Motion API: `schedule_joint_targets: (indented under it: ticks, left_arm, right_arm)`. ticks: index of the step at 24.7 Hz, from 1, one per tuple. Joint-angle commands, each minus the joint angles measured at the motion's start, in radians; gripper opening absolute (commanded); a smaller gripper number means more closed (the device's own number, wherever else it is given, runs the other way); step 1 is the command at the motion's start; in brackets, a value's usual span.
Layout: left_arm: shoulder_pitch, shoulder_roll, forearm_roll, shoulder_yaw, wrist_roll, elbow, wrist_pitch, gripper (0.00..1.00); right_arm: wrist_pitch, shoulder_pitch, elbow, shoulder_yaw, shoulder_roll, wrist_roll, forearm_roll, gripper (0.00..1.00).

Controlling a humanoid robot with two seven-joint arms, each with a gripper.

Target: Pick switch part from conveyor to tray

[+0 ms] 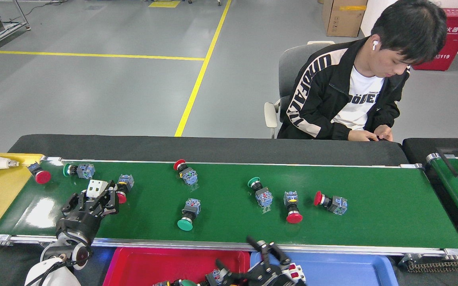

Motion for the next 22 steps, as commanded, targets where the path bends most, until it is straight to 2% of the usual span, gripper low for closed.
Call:
schedule_joint_targets:
  ticks: [1, 4, 7, 10, 12, 14, 15, 18, 22]
  left_arm:
    - [0.065, 0.001, 0.011, -0.001, -0.006, -0.125, -0.005, 0.06]
    - [0.229, -0.010, 0.019, -0.001, -0.009, -0.304, -0.008, 0.07]
    - [0.335, -0.050, 0.029, -0.049, -0.010, -0.412, -0.041, 0.07]
    - [0.340, -0.045, 0.028, -0.156, -0.009, -0.407, -0.097, 0.08]
    - [0.326, -0.038, 0.026, -0.237, -0.010, -0.407, -0.216, 0.09]
    - [0.306, -0.042, 0.008, -0.323, -0.013, -0.407, -0.311, 0.09]
    - [0.286, -0.048, -0.011, -0.372, -0.018, -0.407, -0.325, 0.09]
    - [0.243, -0.068, -0.110, -0.544, -0.044, -0.405, -0.325, 0.11]
    - [0.174, -0.153, -0.245, -0.684, -0.050, -0.324, -0.310, 0.12]
  right_arm:
    - [0.066, -0.002, -0.016, -0.082, -0.006, -0.049, -0.003, 0.96]
    - [0.065, 0.061, -0.019, -0.198, -0.021, -0.111, -0.003, 0.96]
    - [0.062, 0.131, -0.019, -0.224, -0.066, -0.190, -0.003, 0.96]
    - [0.058, 0.156, -0.018, -0.224, -0.079, -0.200, -0.003, 0.96]
    - [0.057, 0.154, -0.018, -0.223, -0.078, -0.194, -0.003, 0.96]
    - [0.065, 0.131, -0.010, -0.221, -0.076, -0.184, -0.003, 0.96]
    - [0.066, 0.105, -0.004, -0.215, -0.075, -0.168, -0.003, 0.96]
    - [0.072, 0.003, 0.054, -0.157, -0.063, -0.070, 0.003, 0.96]
    - [0.155, -0.137, 0.172, -0.046, -0.052, 0.001, 0.020, 0.95]
